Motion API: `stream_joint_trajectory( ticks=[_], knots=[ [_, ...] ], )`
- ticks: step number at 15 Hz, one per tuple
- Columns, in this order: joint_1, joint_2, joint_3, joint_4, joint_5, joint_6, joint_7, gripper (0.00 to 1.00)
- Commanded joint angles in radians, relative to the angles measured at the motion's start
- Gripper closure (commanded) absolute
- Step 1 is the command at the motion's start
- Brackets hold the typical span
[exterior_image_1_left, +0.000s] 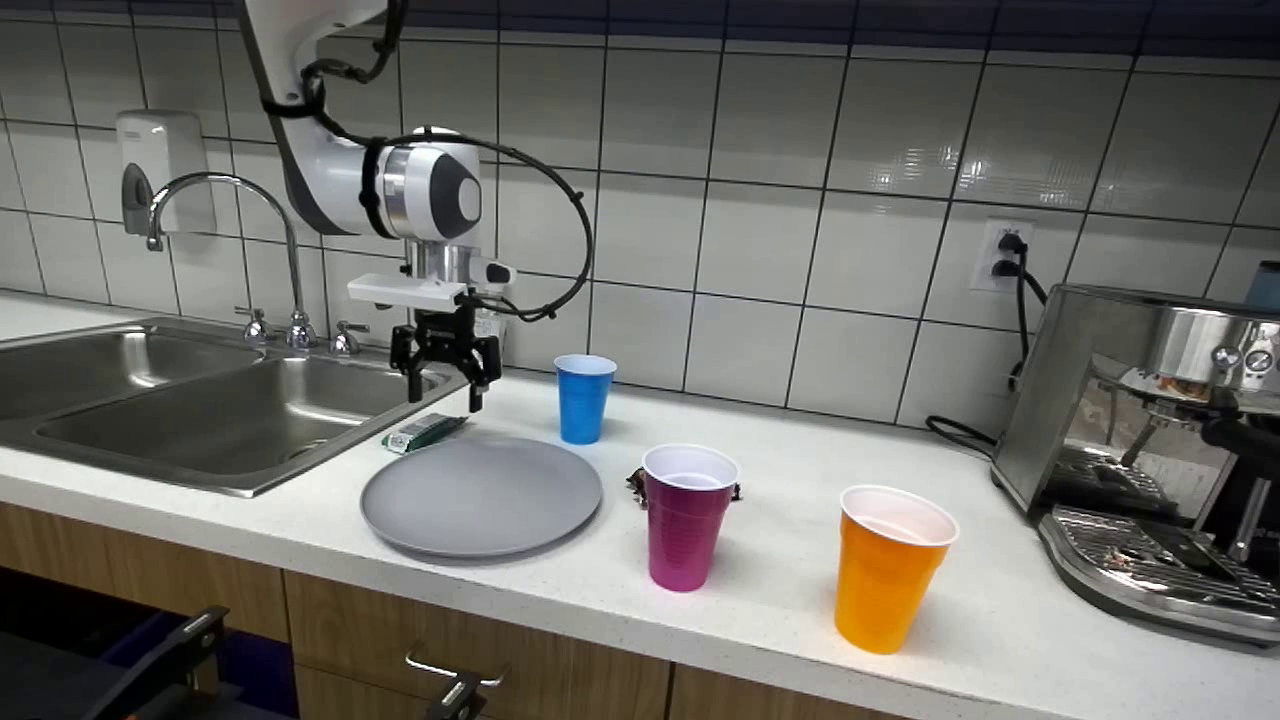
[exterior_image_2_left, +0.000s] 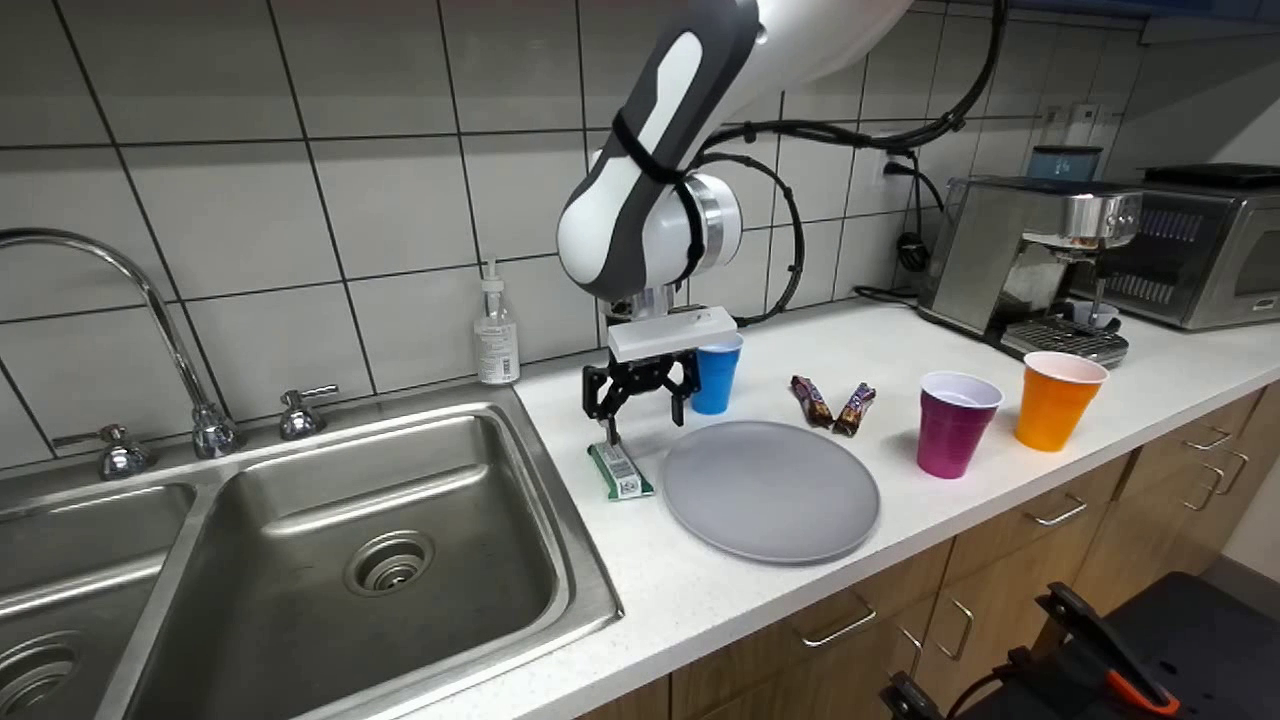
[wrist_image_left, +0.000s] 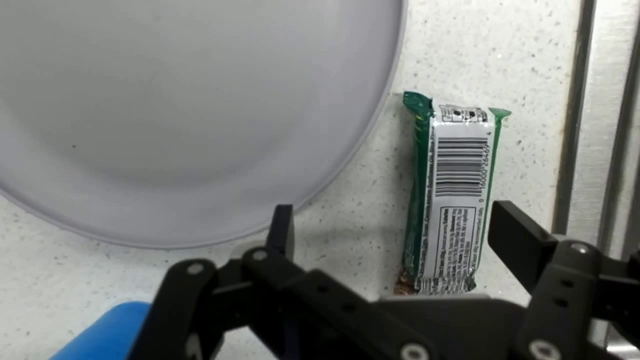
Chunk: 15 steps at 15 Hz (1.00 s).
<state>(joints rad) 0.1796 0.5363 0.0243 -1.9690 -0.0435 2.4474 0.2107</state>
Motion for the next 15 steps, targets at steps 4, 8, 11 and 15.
stream_joint_trajectory(
  ticks=[4, 8, 11, 15],
  knots=[
    [-0.062, -0.1, 0.0, -0.039, -0.002, -0.021, -0.106, 0.0],
    [-0.076, -0.09, -0.013, -0.003, -0.012, -0.013, -0.11, 0.0],
    [-0.085, -0.077, -0.014, 0.035, -0.005, -0.028, -0.116, 0.0],
    [-0.085, -0.065, -0.026, 0.082, -0.017, -0.03, -0.107, 0.0]
  ],
)
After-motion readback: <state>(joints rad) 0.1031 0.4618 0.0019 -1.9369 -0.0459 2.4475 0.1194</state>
